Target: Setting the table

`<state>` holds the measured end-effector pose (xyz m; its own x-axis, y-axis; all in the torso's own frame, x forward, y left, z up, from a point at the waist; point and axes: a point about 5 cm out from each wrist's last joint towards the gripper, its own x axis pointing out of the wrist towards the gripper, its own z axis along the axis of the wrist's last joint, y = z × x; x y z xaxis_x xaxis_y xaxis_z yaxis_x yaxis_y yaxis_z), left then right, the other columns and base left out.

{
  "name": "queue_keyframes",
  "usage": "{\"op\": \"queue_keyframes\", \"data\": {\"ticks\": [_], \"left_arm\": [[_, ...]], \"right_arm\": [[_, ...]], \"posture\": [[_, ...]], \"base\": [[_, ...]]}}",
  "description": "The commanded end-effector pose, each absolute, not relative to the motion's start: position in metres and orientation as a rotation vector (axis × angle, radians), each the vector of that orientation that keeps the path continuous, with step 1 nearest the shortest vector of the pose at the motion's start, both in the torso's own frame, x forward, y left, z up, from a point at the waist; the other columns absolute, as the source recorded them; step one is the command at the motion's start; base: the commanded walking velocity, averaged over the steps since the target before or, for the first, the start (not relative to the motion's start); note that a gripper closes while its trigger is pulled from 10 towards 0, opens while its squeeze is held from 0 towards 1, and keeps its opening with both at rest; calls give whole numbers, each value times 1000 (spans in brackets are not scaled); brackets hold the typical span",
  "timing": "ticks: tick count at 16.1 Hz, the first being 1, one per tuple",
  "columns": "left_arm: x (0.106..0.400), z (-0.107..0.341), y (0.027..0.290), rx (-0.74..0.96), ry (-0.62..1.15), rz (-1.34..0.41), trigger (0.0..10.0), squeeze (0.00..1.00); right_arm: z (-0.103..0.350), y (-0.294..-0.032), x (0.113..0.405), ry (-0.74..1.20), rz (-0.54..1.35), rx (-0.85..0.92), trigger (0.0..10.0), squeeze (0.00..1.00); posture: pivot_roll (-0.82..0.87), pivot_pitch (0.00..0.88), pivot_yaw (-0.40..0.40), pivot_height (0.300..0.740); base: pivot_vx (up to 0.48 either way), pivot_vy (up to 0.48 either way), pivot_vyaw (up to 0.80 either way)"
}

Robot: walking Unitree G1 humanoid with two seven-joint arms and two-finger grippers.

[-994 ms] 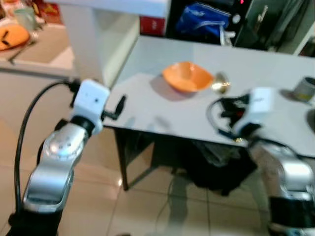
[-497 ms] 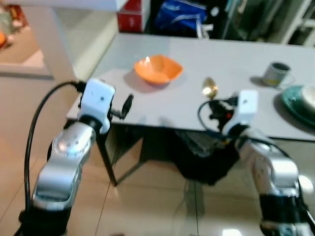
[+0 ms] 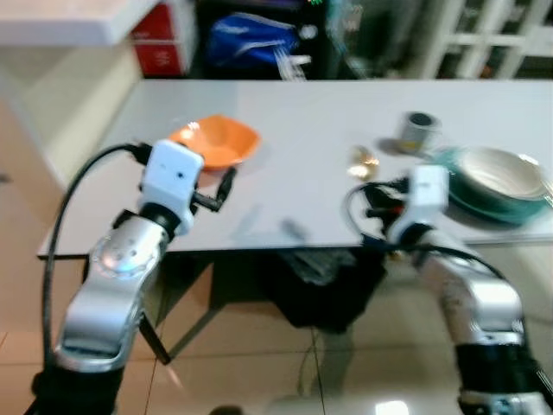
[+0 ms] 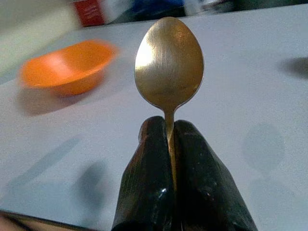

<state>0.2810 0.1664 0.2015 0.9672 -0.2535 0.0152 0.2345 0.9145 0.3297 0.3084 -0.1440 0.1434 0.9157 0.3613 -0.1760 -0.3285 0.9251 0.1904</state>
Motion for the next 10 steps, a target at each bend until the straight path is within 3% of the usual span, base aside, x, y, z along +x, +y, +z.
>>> {"op": "queue_keyframes", "data": {"ticks": [1,3,10], "left_arm": [[280,204,165,337,-65,-252,10000,0],[280,204,166,346,-65,-249,10000,0],[274,201,173,363,-50,-255,10000,0]], "right_arm": [[152,-142,310,183,400,154,10000,0],[153,-138,309,181,437,149,10000,0],[141,-128,310,248,485,175,10000,0]], "posture": [[69,15,-19,740],[69,15,-19,740],[72,41,-17,740]], "base": [[435,0,0],[390,0,0],[0,0,0]]}}
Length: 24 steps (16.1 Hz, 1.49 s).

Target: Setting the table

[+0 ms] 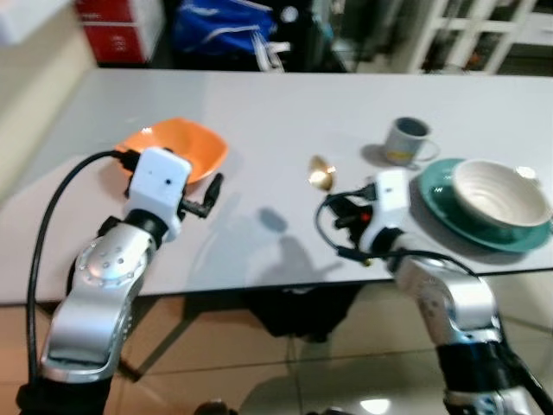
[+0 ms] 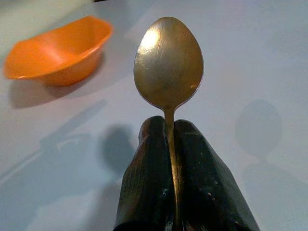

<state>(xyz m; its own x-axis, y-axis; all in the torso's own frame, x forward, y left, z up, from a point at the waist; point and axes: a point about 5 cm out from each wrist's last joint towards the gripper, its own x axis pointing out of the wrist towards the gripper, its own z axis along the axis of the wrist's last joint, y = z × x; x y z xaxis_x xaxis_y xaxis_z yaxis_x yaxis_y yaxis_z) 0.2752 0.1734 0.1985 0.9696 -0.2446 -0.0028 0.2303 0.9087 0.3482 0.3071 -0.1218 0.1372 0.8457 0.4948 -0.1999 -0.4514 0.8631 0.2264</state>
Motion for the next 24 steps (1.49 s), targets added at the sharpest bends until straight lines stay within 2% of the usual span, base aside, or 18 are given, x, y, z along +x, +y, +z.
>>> {"op": "queue_keyframes", "data": {"ticks": [1,4,14,17,22,24], "left_arm": [[273,201,172,364,-48,-261,10000,0],[274,199,171,363,-37,-259,10000,0],[277,198,169,375,-32,-244,10000,0],[277,197,169,406,-38,-237,10000,0],[279,194,170,412,-27,-195,10000,0],[280,188,170,402,14,-214,10000,0]], "right_arm": [[140,-127,311,253,485,184,10000,0],[141,-121,316,239,511,169,10000,0],[139,-133,319,218,422,174,10000,0],[141,-138,321,202,386,174,10000,0],[143,-147,327,176,330,147,10000,0],[144,-148,335,181,321,154,10000,0]], "posture": [[73,43,-17,740],[75,48,-23,740],[71,56,-11,740],[76,58,-9,740],[67,60,1,740],[64,59,3,740]], "base": [[0,0,0],[0,0,0],[0,459,0],[0,0,0],[0,-480,0],[0,0,0]]}}
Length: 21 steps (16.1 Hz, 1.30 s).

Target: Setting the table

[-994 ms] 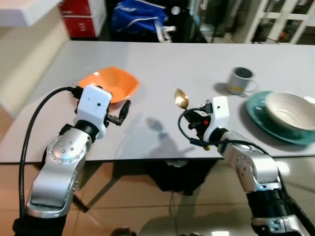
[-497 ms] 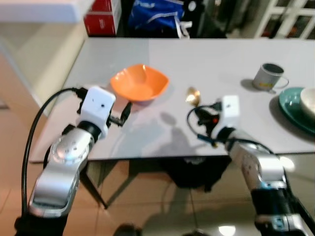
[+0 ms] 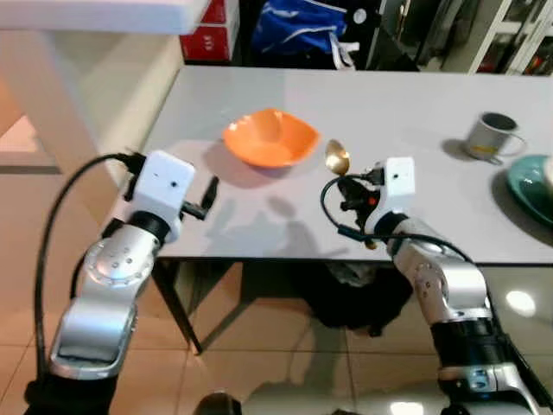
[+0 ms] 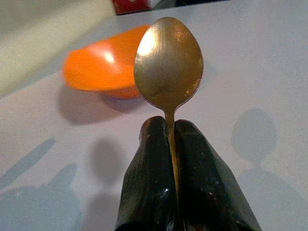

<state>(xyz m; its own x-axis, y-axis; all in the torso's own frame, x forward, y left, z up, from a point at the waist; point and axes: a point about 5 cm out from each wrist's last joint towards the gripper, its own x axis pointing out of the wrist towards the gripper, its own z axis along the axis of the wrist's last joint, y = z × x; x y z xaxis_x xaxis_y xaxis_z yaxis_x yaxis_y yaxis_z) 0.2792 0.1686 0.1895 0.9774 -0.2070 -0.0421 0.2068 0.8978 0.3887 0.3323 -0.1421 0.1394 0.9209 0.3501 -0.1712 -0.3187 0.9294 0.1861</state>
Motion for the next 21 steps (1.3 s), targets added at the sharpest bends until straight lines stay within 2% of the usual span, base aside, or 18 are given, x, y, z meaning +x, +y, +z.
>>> {"op": "queue_keyframes", "data": {"ticks": [1,6,13,17,19,21], "left_arm": [[279,187,170,414,9,-239,10000,0],[263,186,166,375,27,-426,10000,0],[252,182,157,373,51,-513,10000,0],[244,182,152,346,63,-554,10000,0],[234,181,140,292,87,-652,10000,0],[226,175,138,334,129,-701,10000,0]], "right_arm": [[142,-147,338,201,321,144,10000,0],[128,-147,365,279,260,126,10000,0],[125,-142,387,329,169,106,10000,0],[130,-154,394,322,85,114,10000,0],[131,-164,395,325,22,131,10000,0],[131,-166,395,330,10,147,10000,0]], "posture": [[64,59,4,740],[68,59,-3,740],[84,74,-18,740],[101,98,-29,740],[105,105,-29,740],[110,110,-30,740]], "base": [[0,0,0],[0,0,0],[0,0,0],[0,0,0],[0,0,0],[0,0,0]]}}
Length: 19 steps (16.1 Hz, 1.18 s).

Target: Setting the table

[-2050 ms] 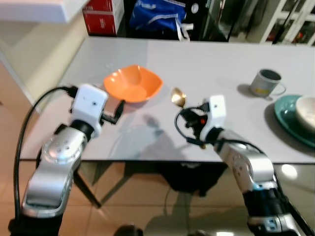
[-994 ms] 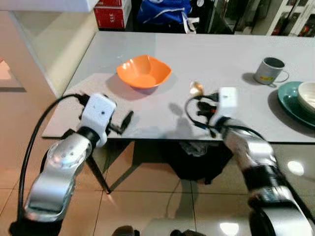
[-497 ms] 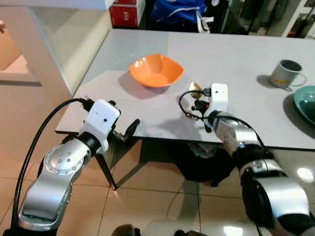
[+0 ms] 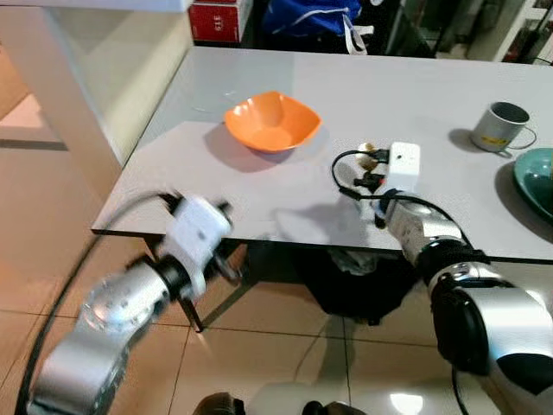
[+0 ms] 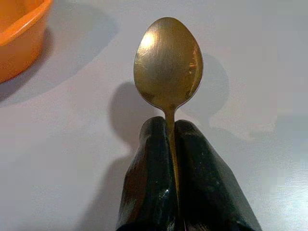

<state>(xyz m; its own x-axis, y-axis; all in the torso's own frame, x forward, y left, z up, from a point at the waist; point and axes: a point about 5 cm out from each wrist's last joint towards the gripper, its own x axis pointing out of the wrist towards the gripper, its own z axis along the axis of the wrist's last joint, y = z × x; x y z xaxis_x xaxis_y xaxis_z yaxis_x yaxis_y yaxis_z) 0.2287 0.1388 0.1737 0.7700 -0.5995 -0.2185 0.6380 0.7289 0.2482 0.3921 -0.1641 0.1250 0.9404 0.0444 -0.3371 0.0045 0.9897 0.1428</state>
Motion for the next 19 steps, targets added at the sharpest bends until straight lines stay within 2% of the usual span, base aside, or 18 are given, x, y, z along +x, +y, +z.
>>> {"op": "queue_keyframes", "data": {"ticks": [1,4,14,15,16,17,19], "left_arm": [[227,172,140,347,141,-675,10000,0],[228,176,145,346,145,-656,10000,0],[223,177,152,361,170,-640,10000,0],[222,176,152,362,174,-638,10000,0],[222,176,153,364,177,-637,10000,0],[222,176,153,365,178,-635,10000,0],[223,176,154,367,179,-630,10000,0]], "right_arm": [[130,-165,394,336,26,133,10000,0],[129,-161,394,341,68,97,10000,0],[123,-139,392,365,136,136,10000,0],[122,-140,392,370,123,157,10000,184],[121,-140,392,371,118,167,10000,282],[121,-139,392,372,119,169,10000,329],[120,-138,391,373,117,188,10000,706]], "posture": [[112,114,-30,740],[119,115,-31,740],[146,152,-24,740],[147,154,-23,740],[147,155,-23,740],[148,155,-22,740],[149,153,-21,740]], "base": [[0,0,0],[0,0,0],[0,0,0],[0,0,0],[0,0,0],[0,0,0],[0,0,0]]}}
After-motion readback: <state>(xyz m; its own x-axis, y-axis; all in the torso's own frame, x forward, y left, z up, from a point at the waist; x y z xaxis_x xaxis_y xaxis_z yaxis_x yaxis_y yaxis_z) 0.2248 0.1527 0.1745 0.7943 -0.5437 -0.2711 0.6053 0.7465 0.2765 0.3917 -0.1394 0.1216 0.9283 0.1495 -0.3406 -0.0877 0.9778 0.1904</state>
